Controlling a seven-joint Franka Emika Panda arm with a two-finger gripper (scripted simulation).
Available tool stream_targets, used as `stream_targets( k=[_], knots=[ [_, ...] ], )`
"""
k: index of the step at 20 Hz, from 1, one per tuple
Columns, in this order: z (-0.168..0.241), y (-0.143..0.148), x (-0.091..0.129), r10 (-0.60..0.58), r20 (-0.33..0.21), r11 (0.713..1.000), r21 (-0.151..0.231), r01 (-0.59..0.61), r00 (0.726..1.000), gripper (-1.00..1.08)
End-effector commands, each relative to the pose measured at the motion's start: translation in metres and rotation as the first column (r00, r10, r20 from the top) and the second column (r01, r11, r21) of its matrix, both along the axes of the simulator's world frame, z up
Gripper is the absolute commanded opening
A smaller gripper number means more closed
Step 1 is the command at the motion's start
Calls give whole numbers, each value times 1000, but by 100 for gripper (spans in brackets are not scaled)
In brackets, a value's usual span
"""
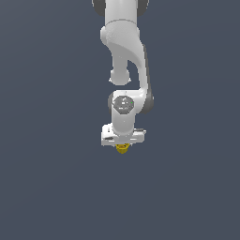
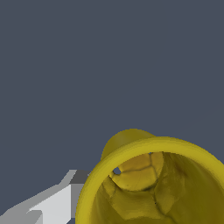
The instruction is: Pick up the object and move it to a goal position.
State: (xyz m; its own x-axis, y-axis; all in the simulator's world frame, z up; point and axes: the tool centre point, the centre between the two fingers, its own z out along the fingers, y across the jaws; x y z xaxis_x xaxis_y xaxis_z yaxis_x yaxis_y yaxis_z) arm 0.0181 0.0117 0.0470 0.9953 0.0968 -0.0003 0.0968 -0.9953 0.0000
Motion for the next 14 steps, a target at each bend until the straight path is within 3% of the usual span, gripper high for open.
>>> stream_targets(
  k=[1,14],
  knots=[
    [-1,0,0,0,0,1000,0,0,1000,-100],
    [36,-14,-7,0,0,1000,0,0,1000,-100]
  ],
)
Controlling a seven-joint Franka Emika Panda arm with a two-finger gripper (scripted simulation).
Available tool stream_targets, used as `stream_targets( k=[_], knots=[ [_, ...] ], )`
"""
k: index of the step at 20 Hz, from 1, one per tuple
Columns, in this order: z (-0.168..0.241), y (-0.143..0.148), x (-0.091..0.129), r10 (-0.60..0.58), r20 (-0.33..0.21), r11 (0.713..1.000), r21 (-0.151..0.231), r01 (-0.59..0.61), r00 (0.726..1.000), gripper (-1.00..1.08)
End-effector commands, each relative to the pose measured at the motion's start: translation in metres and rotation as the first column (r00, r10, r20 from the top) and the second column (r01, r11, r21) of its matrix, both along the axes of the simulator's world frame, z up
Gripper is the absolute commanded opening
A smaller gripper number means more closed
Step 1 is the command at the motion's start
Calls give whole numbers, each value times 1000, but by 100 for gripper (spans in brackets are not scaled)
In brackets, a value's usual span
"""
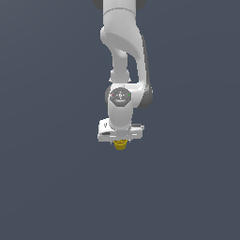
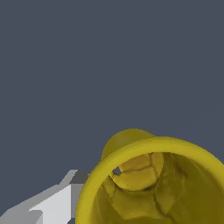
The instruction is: Pick up the object and move it to a goal position.
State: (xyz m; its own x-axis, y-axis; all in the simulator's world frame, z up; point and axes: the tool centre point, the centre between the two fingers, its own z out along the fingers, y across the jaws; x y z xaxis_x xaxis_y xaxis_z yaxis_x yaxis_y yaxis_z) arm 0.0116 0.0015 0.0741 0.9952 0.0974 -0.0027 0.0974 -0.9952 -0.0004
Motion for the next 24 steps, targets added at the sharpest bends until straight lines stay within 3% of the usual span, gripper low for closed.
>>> stream_targets(
  k=[1,8,24],
  knots=[
    [16,-6,-2,0,2,1000,0,0,1000,-100],
    [78,-29,-15,0,3,1000,1,0,1000,-100],
    [262,-96,-49,0,3,1000,2,0,1000,-100]
  ],
)
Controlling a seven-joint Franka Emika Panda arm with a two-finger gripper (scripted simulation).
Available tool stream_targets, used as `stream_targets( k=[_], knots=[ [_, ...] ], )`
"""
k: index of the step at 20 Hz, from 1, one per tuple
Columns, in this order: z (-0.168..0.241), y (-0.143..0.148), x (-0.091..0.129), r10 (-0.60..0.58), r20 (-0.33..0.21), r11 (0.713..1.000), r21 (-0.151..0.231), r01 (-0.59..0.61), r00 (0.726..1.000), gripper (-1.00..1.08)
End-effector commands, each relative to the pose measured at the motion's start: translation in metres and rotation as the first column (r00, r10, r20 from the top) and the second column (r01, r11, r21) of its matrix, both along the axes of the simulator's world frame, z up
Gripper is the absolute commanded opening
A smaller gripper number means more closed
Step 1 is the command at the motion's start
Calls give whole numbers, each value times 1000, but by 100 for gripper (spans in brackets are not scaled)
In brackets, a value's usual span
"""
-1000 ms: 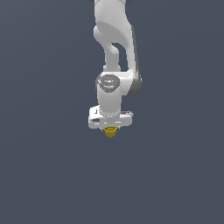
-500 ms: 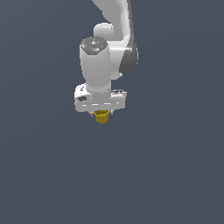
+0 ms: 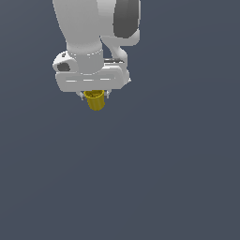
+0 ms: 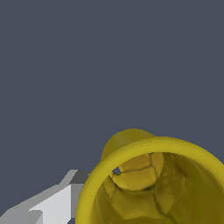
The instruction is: Pick up the object and move it to a goal position.
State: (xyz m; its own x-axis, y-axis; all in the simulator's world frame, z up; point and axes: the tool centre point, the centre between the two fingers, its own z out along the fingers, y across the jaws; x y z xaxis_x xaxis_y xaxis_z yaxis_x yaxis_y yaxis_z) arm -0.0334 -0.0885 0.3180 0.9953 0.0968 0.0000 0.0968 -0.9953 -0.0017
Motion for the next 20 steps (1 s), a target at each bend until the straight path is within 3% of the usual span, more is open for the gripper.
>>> stream_targets(
  k=[1,11,20],
  knots=[
    [29,-10,-5,0,0,1000,0,0,1000,-100],
    [129,-48,-21,0,0,1000,-1,0,1000,-100],
    [179,-67,-26,0,0,1000,-1,0,1000,-100]
  ],
)
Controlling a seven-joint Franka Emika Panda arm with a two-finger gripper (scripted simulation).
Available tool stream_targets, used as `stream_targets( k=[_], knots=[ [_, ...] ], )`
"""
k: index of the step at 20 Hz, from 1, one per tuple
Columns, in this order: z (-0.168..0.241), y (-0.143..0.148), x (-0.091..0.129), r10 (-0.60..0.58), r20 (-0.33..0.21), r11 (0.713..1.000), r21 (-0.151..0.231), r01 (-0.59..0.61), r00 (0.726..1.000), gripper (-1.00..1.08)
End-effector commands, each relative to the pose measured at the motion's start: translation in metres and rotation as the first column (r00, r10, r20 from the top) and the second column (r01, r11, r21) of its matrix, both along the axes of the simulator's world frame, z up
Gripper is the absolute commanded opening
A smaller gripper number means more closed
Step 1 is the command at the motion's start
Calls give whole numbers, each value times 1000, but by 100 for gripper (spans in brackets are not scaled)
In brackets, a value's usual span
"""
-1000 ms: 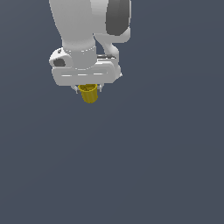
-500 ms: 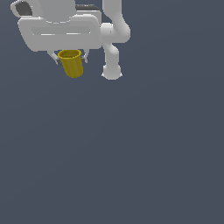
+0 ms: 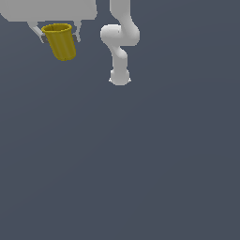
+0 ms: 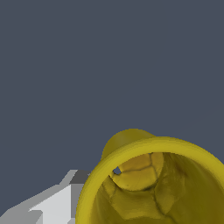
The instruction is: Pick up the object and move it to a goal position.
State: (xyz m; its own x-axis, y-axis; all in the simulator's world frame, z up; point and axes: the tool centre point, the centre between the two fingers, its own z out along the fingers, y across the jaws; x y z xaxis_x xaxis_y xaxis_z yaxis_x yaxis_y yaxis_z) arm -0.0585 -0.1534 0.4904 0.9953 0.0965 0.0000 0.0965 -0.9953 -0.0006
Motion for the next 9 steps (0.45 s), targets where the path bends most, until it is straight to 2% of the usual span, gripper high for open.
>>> stream_targets(
  k=[1,9],
  knots=[
    [10,-4,-1,1,0,1000,0,-1,1000,-100],
    [20,-7,-1,1,0,1000,-1,-1,1000,-100]
  ],
)
